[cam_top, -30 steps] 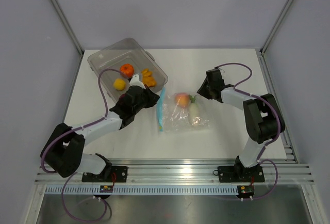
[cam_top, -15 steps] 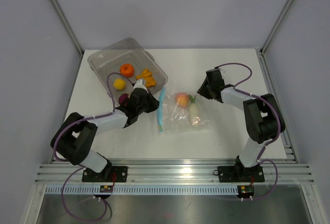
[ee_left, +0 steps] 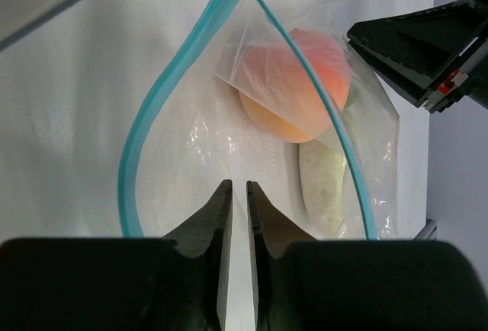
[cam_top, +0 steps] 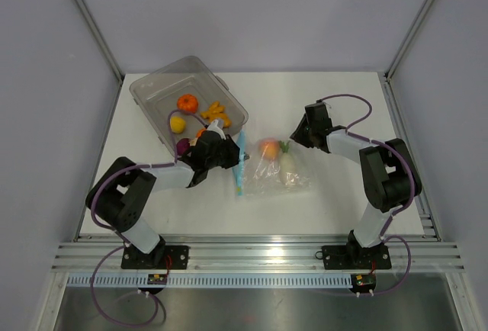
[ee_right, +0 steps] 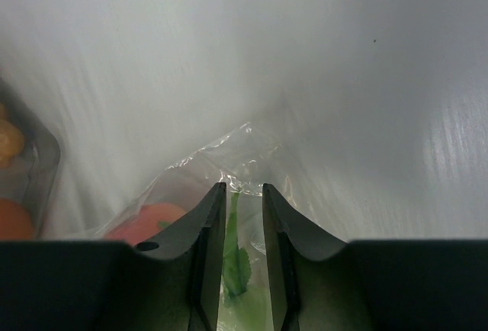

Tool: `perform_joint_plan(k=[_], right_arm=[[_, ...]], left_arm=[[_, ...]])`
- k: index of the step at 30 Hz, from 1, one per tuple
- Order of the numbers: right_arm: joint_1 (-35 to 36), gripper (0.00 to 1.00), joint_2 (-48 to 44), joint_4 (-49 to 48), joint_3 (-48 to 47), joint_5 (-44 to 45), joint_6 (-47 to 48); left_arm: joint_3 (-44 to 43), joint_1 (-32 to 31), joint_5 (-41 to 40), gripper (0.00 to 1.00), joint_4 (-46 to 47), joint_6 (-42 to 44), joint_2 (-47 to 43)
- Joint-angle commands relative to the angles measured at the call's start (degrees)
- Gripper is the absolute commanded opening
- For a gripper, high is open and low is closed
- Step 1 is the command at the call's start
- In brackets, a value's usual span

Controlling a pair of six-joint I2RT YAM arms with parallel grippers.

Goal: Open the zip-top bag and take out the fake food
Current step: Pick up the fake fruit from the zipper food storage bag.

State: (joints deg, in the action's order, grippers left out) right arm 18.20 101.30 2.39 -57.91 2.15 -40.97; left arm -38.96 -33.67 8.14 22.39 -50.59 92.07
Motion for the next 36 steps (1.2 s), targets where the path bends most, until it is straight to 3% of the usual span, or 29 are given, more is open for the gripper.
perform_joint_plan(k=[1,5,20,23,27,36], right_arm=[[-0.27,0.32,-2.68,-1.69,0.6,-1.27,0.19],[-0.27,0.32,-3.39,-4.06,1.04,-1.8,0.19],[0.35,0.35,-4.97,-4.33,1.22,-3.39,0.45],[1.14,0.39,-4.79,-3.54,0.08,-2.77,1.59],[1.75,0.43,-3.65,0.15,-2.55,-2.77,3.44],[2.72,0.45,-1.81,-0.55,-3.61,-5.49,4.41]], left_arm=[[-1.82,0.18,3.46,0.21,5.56,-0.74,0.65],[-2.0,0.1,3.64,0.35,5.82,-0.13,0.39],[-2.52,-1.48,4.95,0.41,8.28,-0.48,1.88],[-2.52,-1.66,4.95,0.45,8.63,-0.21,1.88],[-3.4,-2.01,5.22,0.58,8.46,0.66,2.58],[-4.54,-2.72,5.74,0.69,9.86,1.37,4.25]])
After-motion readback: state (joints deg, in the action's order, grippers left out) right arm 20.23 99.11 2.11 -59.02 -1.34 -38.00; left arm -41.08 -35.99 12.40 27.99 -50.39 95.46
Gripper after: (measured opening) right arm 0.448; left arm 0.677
